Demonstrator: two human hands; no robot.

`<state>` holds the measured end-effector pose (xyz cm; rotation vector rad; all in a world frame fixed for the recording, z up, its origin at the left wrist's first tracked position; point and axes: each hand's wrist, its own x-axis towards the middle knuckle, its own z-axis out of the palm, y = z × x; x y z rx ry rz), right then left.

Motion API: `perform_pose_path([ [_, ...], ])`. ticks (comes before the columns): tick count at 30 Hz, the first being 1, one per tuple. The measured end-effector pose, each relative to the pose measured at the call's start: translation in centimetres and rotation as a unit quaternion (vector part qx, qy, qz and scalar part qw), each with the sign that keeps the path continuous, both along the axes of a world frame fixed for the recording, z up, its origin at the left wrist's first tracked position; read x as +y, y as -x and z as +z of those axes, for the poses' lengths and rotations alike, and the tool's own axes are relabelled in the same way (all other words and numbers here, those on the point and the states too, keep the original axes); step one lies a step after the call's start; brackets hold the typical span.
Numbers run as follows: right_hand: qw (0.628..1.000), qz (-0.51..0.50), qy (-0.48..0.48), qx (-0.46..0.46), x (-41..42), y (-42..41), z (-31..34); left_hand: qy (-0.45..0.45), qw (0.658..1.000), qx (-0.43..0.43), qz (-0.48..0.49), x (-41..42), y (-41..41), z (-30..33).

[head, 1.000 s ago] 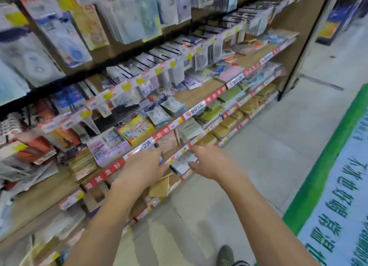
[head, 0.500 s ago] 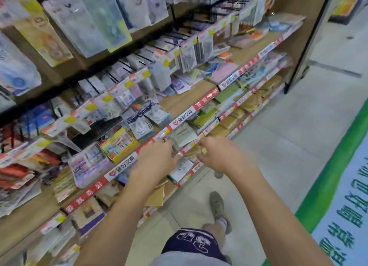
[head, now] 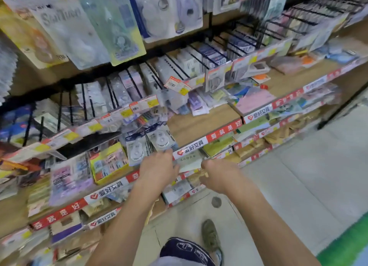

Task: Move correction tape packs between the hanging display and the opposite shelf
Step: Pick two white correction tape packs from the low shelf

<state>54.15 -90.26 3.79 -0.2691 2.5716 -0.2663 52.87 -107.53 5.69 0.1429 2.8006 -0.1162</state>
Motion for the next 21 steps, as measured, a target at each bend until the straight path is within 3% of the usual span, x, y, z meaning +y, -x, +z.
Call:
perform_pose_path([
  [11,0.989,0.142,0.032,-0.036,-4.1,11.2,-3.5,-0.046,0.984,-0.021,0.169,-3.6,5.0,-2.9],
  [21,0.979,0.194,0.024,-0.047,-7.4,19.6,-9.0,0.012,0.961,-0.061,0.269,-6.2,3.7,-4.2],
])
